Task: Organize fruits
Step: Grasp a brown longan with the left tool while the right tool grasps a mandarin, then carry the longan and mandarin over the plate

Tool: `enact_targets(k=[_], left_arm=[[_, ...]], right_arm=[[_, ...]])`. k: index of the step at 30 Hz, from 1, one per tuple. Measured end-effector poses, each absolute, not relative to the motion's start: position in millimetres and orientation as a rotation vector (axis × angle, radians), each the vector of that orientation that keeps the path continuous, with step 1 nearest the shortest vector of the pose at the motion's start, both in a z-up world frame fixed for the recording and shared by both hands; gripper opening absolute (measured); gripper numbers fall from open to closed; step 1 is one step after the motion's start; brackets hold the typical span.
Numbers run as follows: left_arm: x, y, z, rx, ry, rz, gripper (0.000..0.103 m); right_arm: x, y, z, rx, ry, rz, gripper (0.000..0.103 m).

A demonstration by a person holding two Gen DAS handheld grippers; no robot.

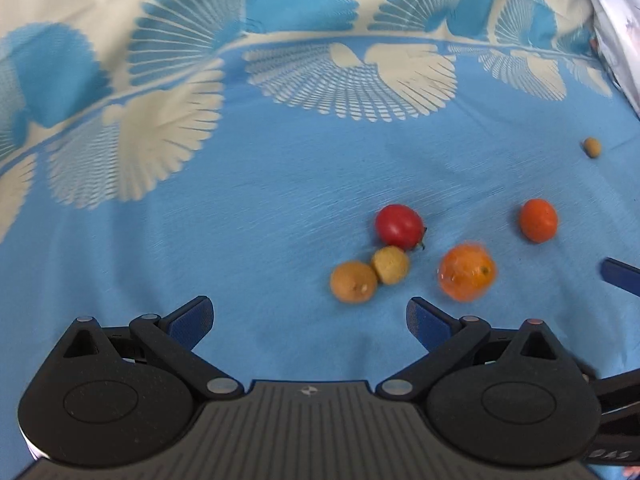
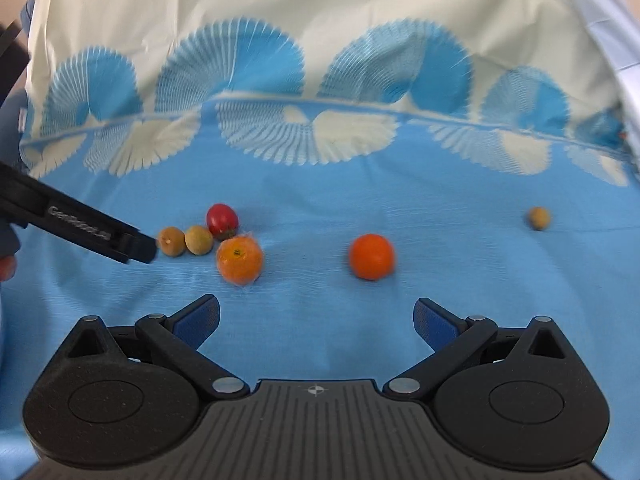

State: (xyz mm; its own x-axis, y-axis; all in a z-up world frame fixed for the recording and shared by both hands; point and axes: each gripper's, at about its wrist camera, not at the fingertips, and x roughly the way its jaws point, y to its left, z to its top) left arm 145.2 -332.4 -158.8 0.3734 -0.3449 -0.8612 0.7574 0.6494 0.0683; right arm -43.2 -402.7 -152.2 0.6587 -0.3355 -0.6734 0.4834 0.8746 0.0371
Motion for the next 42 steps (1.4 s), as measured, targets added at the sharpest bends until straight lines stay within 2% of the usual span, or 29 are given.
enact_targets(k=[2,4,6,7,8,9,10,11,17,25,42], left_arm=[[151.0,-339.9,-165.9,0.514,0.943,-0.789,0.102],[152.9,-345.8,-170.9,0.527,0.935,-0.831,0.090],[155.7,-351.4,-175.4,0.526,0.967,-0.878,0.063],[155.8,-351.7,-175.8,0.517,0.961,-0.873,0.058],[153.4,-351.6,-174.5,0.515,0.941,-0.876,0.036],[151.5,-351.2,-173.7,0.524,0.936,-0.882,0.031],[150.0,-349.1,-172.2,0.517,0.936,-0.878,0.031],[148.8,-345.7,-170.5,0.501,0.941,-0.874,0.031],[132.8,-304.5,-144.9,0.379,0.983,-0.771,0.031],[71.1,-221.3,-76.0,0.232,1.026,-0.630,0.031],[-32.9,-38.8,7.0,0.167,0.961,-0.431,0.031]], right_arm=[[-26.0,-405.1,-162.3,0.218,0.723,-0.439,0.102],[-10.8,-403.9,-171.3,0.190,0.726,-0.411,0.102],[4.2,-401.6,-179.7,0.147,0.731,-0.375,0.098],[10.6,-399.6,-183.5,0.127,0.732,-0.349,0.095],[15.4,-397.7,-186.7,0.107,0.726,-0.321,0.084],[19.8,-395.6,-189.4,0.088,0.719,-0.298,0.063],[22.5,-394.8,-190.9,0.084,0.710,-0.273,0.056],[22.3,-393.7,-189.9,0.096,0.691,-0.258,0.038],[1.4,-381.5,-179.1,0.137,0.695,-0.329,0.038],[-81.2,-341.4,-131.4,0.186,0.655,-0.342,0.038],[-159.7,-187.8,-25.8,0.152,0.593,-0.110,0.038]])
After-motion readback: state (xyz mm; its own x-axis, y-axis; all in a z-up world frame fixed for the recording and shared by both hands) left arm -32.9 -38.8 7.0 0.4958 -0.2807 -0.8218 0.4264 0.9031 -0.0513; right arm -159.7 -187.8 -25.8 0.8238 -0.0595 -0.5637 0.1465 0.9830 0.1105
